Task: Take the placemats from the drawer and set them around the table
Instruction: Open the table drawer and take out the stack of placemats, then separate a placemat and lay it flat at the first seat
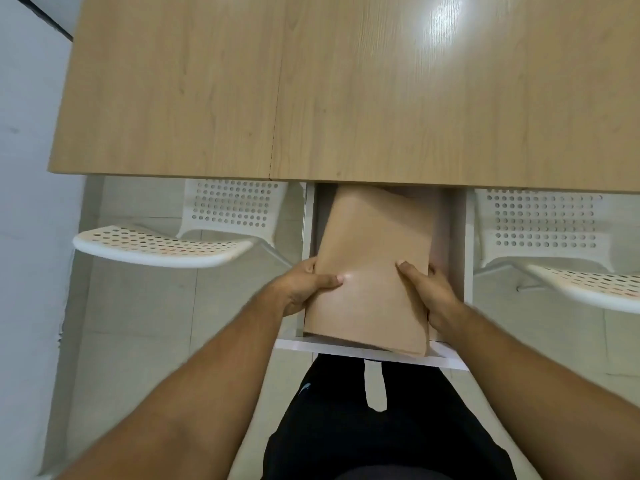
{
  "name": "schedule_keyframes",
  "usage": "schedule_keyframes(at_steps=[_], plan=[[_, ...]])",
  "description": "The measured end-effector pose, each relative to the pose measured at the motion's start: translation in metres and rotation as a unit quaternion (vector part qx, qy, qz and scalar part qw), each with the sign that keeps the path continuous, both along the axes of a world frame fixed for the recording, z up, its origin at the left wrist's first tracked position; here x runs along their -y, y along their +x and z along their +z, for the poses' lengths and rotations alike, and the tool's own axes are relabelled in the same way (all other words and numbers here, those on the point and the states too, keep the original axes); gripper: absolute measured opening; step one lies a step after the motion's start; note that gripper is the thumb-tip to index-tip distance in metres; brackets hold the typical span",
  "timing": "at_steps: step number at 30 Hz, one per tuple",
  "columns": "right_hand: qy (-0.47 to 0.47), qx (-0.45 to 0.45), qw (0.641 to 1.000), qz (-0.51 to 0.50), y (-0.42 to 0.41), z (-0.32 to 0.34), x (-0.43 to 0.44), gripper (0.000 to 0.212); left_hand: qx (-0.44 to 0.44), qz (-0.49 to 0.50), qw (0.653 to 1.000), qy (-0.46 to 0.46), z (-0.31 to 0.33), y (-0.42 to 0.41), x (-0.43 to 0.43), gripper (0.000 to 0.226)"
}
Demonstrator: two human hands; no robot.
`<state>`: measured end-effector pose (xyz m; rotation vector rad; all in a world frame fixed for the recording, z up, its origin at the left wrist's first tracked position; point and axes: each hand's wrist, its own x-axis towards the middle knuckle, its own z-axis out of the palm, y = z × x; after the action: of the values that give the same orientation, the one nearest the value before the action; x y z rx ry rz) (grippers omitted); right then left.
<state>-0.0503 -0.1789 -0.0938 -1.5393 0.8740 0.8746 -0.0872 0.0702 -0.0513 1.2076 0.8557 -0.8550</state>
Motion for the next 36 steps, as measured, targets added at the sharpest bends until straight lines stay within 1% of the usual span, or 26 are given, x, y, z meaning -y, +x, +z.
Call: schedule_keyframes(at_steps=[2, 3, 4, 6, 8, 9, 11, 12, 16, 20, 22, 23, 25, 27, 28, 29, 31, 33, 34, 36], plan=[[0.100, -0.035, 0.993, -0.051, -0.004, 0.016, 0.002, 0.062, -0.006, -0.021, 0.999, -0.048, 0.003, -0.006, -0.014, 0.050], [0.144, -0.052, 0.987, -0.057, -0.006, 0.023, 0.004, 0.055, -0.011, -0.035, 0.997, -0.071, 0.002, -0.010, -0.021, 0.054], [0.181, -0.063, 0.980, -0.054, -0.009, 0.028, 0.006, 0.054, -0.017, -0.052, 0.994, -0.094, 0.004, -0.013, -0.027, 0.057], [0.243, -0.065, 0.967, -0.041, -0.015, 0.037, 0.012, 0.052, -0.030, -0.084, 0.990, -0.108, 0.007, -0.016, -0.036, 0.060], [0.277, -0.061, 0.958, -0.038, -0.016, 0.045, 0.018, 0.048, -0.029, -0.100, 0.989, -0.104, 0.015, -0.012, -0.039, 0.058], [0.286, -0.058, 0.956, -0.040, -0.014, 0.049, 0.021, 0.048, -0.019, -0.101, 0.990, -0.096, 0.021, -0.008, -0.038, 0.053], [0.297, -0.041, 0.952, -0.059, -0.004, 0.056, 0.023, 0.049, 0.008, -0.085, 0.994, -0.075, 0.036, 0.007, -0.035, 0.042], [0.301, -0.026, 0.951, -0.069, 0.004, 0.060, 0.022, 0.049, 0.025, -0.075, 0.995, -0.056, 0.043, 0.017, -0.032, 0.041], [0.267, 0.050, 0.957, -0.103, 0.051, 0.084, 0.011, 0.043, 0.095, -0.056, 0.993, 0.042, 0.063, 0.065, -0.018, 0.061], [0.242, 0.125, 0.947, -0.170, 0.098, 0.104, 0.012, 0.042, 0.177, 0.003, 0.981, 0.074, 0.084, 0.115, -0.003, 0.069], [0.245, 0.140, 0.936, -0.212, 0.119, 0.116, 0.015, 0.037, 0.224, -0.010, 0.971, 0.084, 0.092, 0.134, 0.002, 0.078], [0.245, 0.145, 0.929, -0.237, 0.129, 0.121, 0.017, 0.031, 0.245, -0.029, 0.964, 0.096, 0.093, 0.142, 0.004, 0.081], [0.249, 0.130, 0.912, -0.298, 0.147, 0.126, 0.021, 0.022, 0.278, -0.071, 0.950, 0.124, 0.092, 0.155, 0.007, 0.089], [0.233, 0.103, 0.905, -0.340, 0.161, 0.125, 0.025, 0.024, 0.294, -0.120, 0.936, 0.152, 0.085, 0.168, 0.010, 0.102], [0.227, 0.100, 0.904, -0.349, 0.168, 0.122, 0.028, 0.024, 0.308, -0.134, 0.928, 0.163, 0.080, 0.175, 0.013, 0.103], [0.224, 0.099, 0.901, -0.358, 0.174, 0.118, 0.030, 0.024, 0.324, -0.131, 0.921, 0.174, 0.076, 0.183, 0.018, 0.098], [0.223, 0.096, 0.895, -0.373, 0.186, 0.110, 0.031, 0.024, 0.363, -0.099, 0.898, 0.230, 0.068, 0.202, 0.027, 0.073], [0.224, 0.097, 0.896, -0.372, 0.199, 0.101, 0.027, 0.030, 0.401, -0.083, 0.855, 0.319, 0.065, 0.222, 0.034, 0.043], [0.224, 0.094, 0.897, -0.370, 0.205, 0.097, 0.024, 0.034, 0.410, -0.077, 0.840, 0.348, 0.064, 0.232, 0.035, 0.034], [0.221, 0.095, 0.901, -0.361, 0.216, 0.088, 0.018, 0.038, 0.410, -0.067, 0.837, 0.357, 0.064, 0.253, 0.035, 0.028]])
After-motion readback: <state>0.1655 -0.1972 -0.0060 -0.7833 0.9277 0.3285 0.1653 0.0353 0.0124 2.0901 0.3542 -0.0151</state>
